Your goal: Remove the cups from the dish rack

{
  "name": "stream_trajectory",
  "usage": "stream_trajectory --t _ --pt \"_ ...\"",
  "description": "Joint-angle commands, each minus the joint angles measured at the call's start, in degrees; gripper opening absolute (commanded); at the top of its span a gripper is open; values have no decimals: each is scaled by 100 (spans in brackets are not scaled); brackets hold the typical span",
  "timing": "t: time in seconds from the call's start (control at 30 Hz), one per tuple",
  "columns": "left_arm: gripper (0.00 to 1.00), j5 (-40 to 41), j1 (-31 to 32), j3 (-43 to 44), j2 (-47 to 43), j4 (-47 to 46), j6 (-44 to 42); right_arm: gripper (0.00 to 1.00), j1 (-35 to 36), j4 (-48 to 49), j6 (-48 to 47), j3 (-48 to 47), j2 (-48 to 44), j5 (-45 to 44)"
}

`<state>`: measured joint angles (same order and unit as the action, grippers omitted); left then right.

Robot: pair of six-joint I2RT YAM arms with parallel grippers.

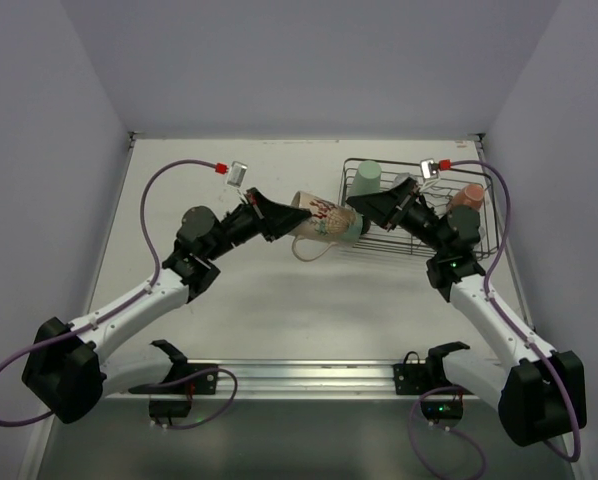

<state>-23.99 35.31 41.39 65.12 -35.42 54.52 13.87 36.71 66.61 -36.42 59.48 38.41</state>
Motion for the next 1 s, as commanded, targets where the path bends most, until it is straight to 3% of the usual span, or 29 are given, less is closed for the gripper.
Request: stream_trajectory --t 0.0,0.23,0.47,0.6,0.83,0.97 --pt "0 324 -24 449 -149 -633 -135 99 28 47 -122 -286 -78 26" --pt "0 439 -15 528 -35 -431 -257 99 28 -23 -192 -260 81 26" --pt "0 1422 -42 1424 -123 1754 -1742 99 28 -1472 -1386 -541 -287 -816" --pt "0 2055 -374 1732 -123 2433 -2401 99 20 -1807 -1607 -541 -428 -932" --pt "0 2425 -1421 2487 561 3890 -2947 99 28 -2308 -2046 -436 -736 -1301" --pt "0 3766 -1597 3110 1098 4552 -3683 99 46 -2352 -2204 -182 -921 -1319"
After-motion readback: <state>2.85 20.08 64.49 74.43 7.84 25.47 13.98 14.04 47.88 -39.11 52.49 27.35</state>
